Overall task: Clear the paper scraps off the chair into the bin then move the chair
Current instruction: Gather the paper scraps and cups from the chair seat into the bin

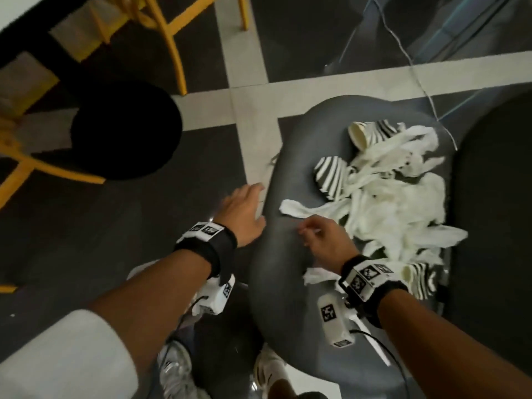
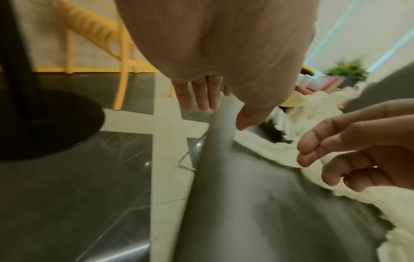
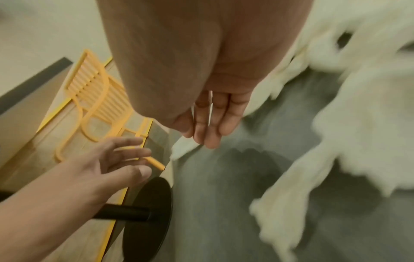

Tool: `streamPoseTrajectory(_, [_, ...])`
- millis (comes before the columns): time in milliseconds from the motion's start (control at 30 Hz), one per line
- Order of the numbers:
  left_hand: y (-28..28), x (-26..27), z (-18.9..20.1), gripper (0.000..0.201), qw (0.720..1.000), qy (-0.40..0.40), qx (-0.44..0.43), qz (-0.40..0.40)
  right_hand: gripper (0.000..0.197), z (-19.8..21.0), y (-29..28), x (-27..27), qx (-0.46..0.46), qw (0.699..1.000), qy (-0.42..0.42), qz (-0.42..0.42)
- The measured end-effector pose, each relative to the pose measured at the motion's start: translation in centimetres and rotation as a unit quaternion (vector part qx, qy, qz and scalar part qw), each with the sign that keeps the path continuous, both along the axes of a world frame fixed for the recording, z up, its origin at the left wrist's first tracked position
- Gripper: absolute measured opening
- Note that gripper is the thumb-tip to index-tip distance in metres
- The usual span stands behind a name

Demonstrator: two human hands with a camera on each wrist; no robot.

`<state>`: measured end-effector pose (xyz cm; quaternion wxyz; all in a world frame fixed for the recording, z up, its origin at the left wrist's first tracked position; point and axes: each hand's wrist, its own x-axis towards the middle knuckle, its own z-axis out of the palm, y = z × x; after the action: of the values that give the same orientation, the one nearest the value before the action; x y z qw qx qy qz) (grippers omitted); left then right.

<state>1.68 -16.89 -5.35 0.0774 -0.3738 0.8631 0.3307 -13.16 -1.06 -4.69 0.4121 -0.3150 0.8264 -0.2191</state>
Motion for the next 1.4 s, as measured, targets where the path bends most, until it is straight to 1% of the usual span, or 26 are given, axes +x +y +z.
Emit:
streamPoseTrajectory(67, [1.7, -5.5, 0.5, 0.079, 0.999, 0.008, -0.022, -0.049, 0.012, 1.0, 2.4, -3.9, -0.005, 1.0, 0.015, -0.02])
streamPoseTrajectory(133, [3.2, -10.2, 0.5, 0.091, 0.996, 0.006, -0.032, -0.081, 0.014, 1.8, 4.5, -7.2, -0.015, 0.999, 0.016, -0.029])
streamPoseTrajectory(200, [4.5, -14.1, 0.3, 0.098, 0.996, 0.008, -0.044, -0.08, 0.013, 2.5, 6.4, -9.9, -0.029, 0.999, 0.016, -0.037])
streamPoseTrajectory(233, [4.7, -15.5, 0.1, 0.099, 0.998, 0.011, -0.038, -0.051, 0.013, 2.8, 7.0, -11.1, -0.04, 0.998, 0.02, -0.044])
streamPoseTrajectory(267, [4.8, -16.7, -0.1, 0.099, 1.0, 0.015, -0.021, -0.003, 0.012, 3.0, 7.4, -12.2, -0.052, 0.997, 0.03, -0.056])
streamPoseTrajectory(333, [4.1, -18.3, -0.9, 0.096, 0.994, 0.014, 0.027, 0.101, 0.009, 3.1, 8.1, -14.7, -0.08, 0.989, 0.068, -0.1])
streamPoseTrajectory(367, [3.7, -18.6, -1.3, 0.091, 0.991, 0.005, 0.04, 0.127, 0.008, 3.3, 8.4, -15.9, -0.088, 0.984, 0.095, -0.127])
streamPoseTrajectory(400, [3.4, -18.7, -1.6, 0.083, 0.99, -0.006, 0.034, 0.134, 0.008, 3.4, 8.5, -17.1, -0.094, 0.976, 0.12, -0.153])
streamPoseTrajectory(467, [3.2, -18.6, -1.8, 0.061, 0.991, -0.008, -0.006, 0.13, 0.007, 3.2, 8.6, -19.2, -0.106, 0.962, 0.166, -0.19])
streamPoseTrajectory(533, [3.5, -18.3, -1.4, 0.049, 0.99, 0.009, -0.013, 0.139, 0.014, 3.3, 8.1, -20.5, -0.122, 0.955, 0.198, -0.187])
streamPoseTrajectory(633, [4.0, -17.5, -0.3, 0.043, 0.983, 0.042, 0.044, 0.174, 0.023, 4.1, 5.3, -21.1, -0.144, 0.95, 0.242, -0.134])
streamPoseTrajectory(733, [3.9, -16.6, 0.8, 0.04, 0.977, 0.064, 0.055, 0.196, 0.032, 5.4, 0.1, -20.9, -0.154, 0.936, 0.307, -0.07])
streamPoseTrajectory(800, [3.4, -15.8, 1.4, 0.04, 0.974, 0.076, 0.062, 0.206, 0.04, 5.6, -3.7, -20.3, -0.122, 0.93, 0.346, 0.007])
streamPoseTrajectory(900, [2.3, -14.2, 2.0, 0.042, 0.968, 0.093, 0.069, 0.222, 0.054, 4.5, -8.2, -19.1, -0.034, 0.91, 0.393, 0.125])
streamPoseTrajectory(1000, [1.0, -12.3, 2.3, 0.041, 0.961, 0.105, 0.072, 0.245, 0.065, 2.5, -10.4, -18.8, 0.069, 0.889, 0.421, 0.165])
streamPoseTrajectory(1066, [0.5, -10.6, 2.3, 0.041, 0.956, 0.107, 0.079, 0.263, 0.059, 1.5, -10.8, -18.6, 0.109, 0.871, 0.447, 0.172])
streamPoseTrajectory(1133, [0.1, -8.5, 2.1, 0.04, 0.95, 0.112, 0.09, 0.276, 0.042, 1.3, -11.0, -18.3, 0.116, 0.855, 0.474, 0.176])
streamPoseTrajectory(1200, [-0.1, -6.2, 1.9, 0.04, 0.946, 0.116, 0.099, 0.288, 0.027, 2.0, -11.0, -17.7, 0.117, 0.845, 0.488, 0.184])
streamPoseTrajectory(1266, [-0.3, -3.8, 1.7, 0.04, 0.938, 0.124, 0.107, 0.304, 0.02, 3.3, -11.3, -16.9, 0.097, 0.835, 0.508, 0.187])
streamPoseTrajectory(1333, [-0.6, -1.0, 1.5, 0.041, 0.931, 0.128, 0.113, 0.324, 0.017, 4.6, -12.0, -15.1, 0.059, 0.827, 0.524, 0.193])
streamPoseTrajectory(1400, [-0.8, 2.2, 1.3, 0.042, 0.922, 0.125, 0.127, 0.344, 0.015, 5.6, -12.9, -11.8, 0.018, 0.834, 0.514, 0.201])
